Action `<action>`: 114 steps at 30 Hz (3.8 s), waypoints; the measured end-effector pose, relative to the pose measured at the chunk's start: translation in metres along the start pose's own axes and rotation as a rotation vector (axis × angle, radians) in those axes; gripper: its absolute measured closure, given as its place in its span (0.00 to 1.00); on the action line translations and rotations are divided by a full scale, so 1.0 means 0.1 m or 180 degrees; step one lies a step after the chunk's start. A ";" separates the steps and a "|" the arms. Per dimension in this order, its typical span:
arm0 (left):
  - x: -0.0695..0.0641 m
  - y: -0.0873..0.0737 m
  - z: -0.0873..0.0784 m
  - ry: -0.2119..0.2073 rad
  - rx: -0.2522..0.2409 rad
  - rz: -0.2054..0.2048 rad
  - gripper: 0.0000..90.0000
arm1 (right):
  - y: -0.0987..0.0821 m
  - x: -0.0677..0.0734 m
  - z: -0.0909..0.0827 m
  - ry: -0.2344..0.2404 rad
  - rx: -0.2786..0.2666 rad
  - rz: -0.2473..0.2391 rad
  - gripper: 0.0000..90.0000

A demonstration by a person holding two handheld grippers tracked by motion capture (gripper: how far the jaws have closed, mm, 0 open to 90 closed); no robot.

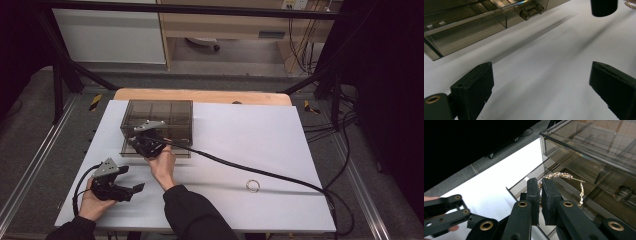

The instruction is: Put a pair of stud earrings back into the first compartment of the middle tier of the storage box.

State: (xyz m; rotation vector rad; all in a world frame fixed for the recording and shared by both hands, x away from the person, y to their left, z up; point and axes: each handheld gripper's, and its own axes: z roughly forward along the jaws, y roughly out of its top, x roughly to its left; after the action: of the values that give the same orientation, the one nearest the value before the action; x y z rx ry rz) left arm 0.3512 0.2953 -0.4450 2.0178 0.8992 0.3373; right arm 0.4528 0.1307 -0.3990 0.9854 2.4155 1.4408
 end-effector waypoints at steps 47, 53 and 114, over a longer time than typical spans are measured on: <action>-0.01 -0.01 0.00 0.0011 0.0008 -0.0001 0.06 | -0.07 -0.10 -0.97 -0.0135 -0.0041 -0.0151 0.19; -0.01 -0.01 0.00 0.0013 0.0018 0.0008 0.06 | -0.15 -0.23 -1.20 -0.0163 -0.0075 -0.0126 0.10; -0.02 0.00 0.00 0.0021 0.0005 -0.0002 0.06 | -1.95 -1.28 -2.69 -0.0723 0.0646 0.0466 0.71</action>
State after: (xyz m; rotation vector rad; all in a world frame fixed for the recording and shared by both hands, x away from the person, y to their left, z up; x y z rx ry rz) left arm 0.3502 0.2935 -0.4448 2.0188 0.9045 0.3431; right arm 0.3418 -0.2045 -0.4446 1.3176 2.3968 1.0688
